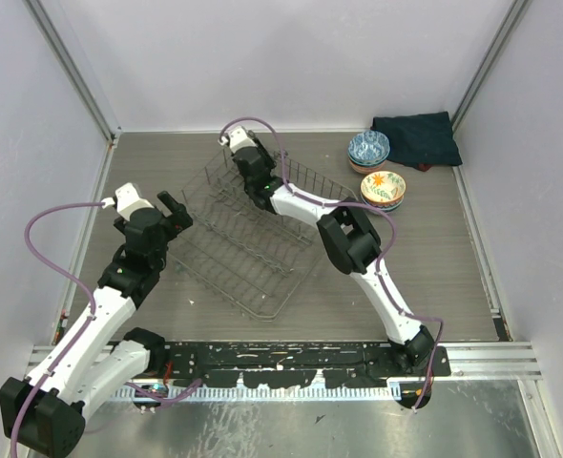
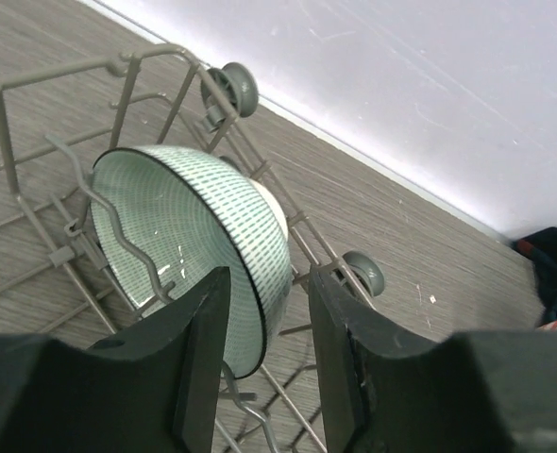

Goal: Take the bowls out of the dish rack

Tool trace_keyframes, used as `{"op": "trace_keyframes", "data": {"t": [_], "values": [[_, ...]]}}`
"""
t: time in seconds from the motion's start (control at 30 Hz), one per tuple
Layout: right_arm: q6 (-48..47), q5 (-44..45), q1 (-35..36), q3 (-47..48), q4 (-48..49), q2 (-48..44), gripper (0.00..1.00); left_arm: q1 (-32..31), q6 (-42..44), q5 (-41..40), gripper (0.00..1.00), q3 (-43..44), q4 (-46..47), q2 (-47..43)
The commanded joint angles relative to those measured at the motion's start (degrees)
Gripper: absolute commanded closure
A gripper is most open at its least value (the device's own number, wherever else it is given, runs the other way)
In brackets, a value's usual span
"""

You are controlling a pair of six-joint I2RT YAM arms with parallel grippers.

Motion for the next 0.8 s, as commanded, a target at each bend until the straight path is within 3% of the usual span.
{"op": "trace_keyframes", "data": {"t": [0.0,0.7,0.77], "values": [[-2.94,4.24,0.58,2.84,7.24,0.4,0.59,-0.12,0.77,-0.99,0.02,-0.16,1.94,0.21],[-10.65,10.16,2.41,0.7,17.64,0.98,0.99,-0.14,0.77,-0.92,0.02,-0.09,2.03,0.21],[-11.9,10.54,2.56,-0.29,20.49,0.43,0.99,-0.16,0.8,-0.9,0.02,-0.12,1.99,0.18]]}}
